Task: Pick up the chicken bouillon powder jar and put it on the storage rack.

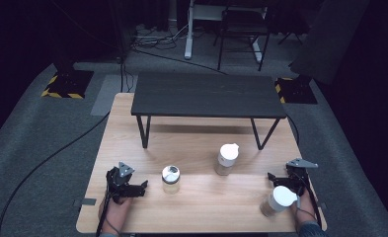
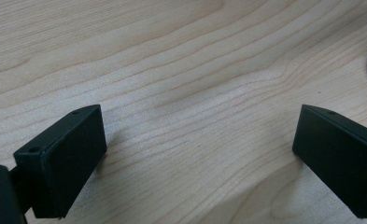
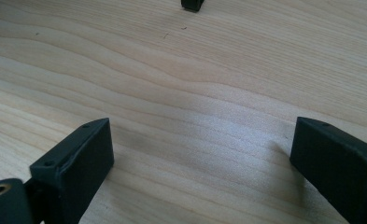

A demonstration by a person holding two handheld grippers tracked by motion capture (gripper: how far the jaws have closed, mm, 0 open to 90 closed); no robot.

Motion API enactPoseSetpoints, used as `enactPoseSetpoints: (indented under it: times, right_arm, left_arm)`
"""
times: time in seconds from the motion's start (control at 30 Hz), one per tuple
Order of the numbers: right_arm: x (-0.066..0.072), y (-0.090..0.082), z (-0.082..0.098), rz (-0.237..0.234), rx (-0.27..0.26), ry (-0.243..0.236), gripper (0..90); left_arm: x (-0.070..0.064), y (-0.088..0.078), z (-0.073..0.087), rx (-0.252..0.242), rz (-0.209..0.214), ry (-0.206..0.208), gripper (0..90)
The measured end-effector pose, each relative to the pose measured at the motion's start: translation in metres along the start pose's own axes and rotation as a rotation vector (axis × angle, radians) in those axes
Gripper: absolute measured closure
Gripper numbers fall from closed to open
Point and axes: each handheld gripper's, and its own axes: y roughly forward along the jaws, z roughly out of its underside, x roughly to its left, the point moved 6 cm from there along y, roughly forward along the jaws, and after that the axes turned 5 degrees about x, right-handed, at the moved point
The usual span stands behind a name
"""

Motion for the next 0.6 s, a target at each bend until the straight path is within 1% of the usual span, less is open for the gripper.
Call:
enactPoseSetpoints:
  times: [0.17,0.27,0.4,0.43,0.5,0.57,0.6]
  right_arm:
    - [0.0,0.0,0.0,0.0,0.0,0.0,5.9]
    - [0.0,0.0,0.0,0.0,0.0,0.0,5.9]
    - [0.0,0.0,0.0,0.0,0.0,0.0,5.8]
    - [0.0,0.0,0.0,0.0,0.0,0.0,5.8]
    - [0.0,0.0,0.0,0.0,0.0,0.0,5.9]
    - [0.0,0.0,0.0,0.0,0.0,0.0,5.8]
    - [0.0,0.0,0.0,0.0,0.0,0.0,5.9]
  left_arm:
    - [0.0,0.0,0.0,0.001,0.001,0.001,2.7]
    - [0.001,-0.001,0.001,0.0,0.007,0.011,2.7]
    - [0.002,-0.003,0.002,-0.001,0.006,0.007,4.2]
    - [0.002,-0.003,0.003,-0.009,0.008,-0.002,5.3]
    - [0.005,-0.006,0.007,-0.043,0.043,-0.035,5.4]
    - [0.005,-0.01,0.01,-0.08,0.049,-0.043,5.5]
    - [0.004,-0.013,0.012,-0.099,0.046,-0.036,5.7]
